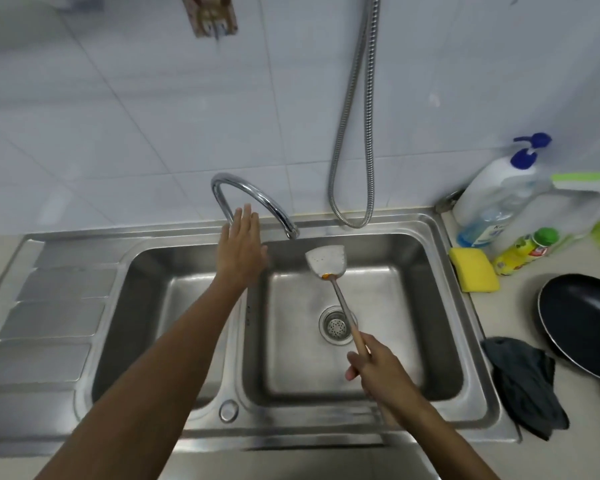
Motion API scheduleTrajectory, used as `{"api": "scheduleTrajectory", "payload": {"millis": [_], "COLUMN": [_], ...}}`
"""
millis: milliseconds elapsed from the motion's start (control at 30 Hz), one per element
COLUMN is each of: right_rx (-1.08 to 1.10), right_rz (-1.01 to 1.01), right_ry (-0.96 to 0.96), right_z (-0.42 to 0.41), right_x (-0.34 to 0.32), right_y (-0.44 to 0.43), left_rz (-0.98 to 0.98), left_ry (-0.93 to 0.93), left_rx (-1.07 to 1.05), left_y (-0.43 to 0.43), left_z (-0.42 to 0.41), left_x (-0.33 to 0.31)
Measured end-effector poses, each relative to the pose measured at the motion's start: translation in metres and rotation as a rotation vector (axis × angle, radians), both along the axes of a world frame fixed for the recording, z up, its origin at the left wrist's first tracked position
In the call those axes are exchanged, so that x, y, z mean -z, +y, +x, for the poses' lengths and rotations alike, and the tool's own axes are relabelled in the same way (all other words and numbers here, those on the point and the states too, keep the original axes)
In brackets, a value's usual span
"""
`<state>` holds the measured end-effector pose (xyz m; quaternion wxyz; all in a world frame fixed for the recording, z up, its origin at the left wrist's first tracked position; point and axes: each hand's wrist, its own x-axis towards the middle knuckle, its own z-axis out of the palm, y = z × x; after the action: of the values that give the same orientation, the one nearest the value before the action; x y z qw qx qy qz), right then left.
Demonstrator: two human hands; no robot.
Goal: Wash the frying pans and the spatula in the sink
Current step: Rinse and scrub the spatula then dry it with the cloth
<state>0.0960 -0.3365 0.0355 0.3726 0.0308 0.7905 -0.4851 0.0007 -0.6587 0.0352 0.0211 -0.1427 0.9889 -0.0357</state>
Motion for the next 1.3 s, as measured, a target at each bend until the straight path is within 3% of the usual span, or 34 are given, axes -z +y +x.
{"api": "scheduleTrajectory", "payload": {"millis": [533, 900, 1300], "right_rx": [-0.114, -0.132, -0.140], "right_rz": [0.002, 0.003, 0.047], "right_ry": [-0.011, -0.002, 0.022], "right_z": [0.022, 0.023, 0.012], "right_x": [-0.022, -0.019, -0.014], "right_y": [-0.012, -0.010, -0.004], "left_rz": [0.251, 0.689, 0.563], "left_ry": [0.131, 0.337, 0.366], "left_rx": [-0.156, -0.226, -0.034], "left_y": [0.004, 0.032, 0.021], "left_z": [0.049, 0.035, -0.004], "left_x": [0.032, 0.037, 0.043]}}
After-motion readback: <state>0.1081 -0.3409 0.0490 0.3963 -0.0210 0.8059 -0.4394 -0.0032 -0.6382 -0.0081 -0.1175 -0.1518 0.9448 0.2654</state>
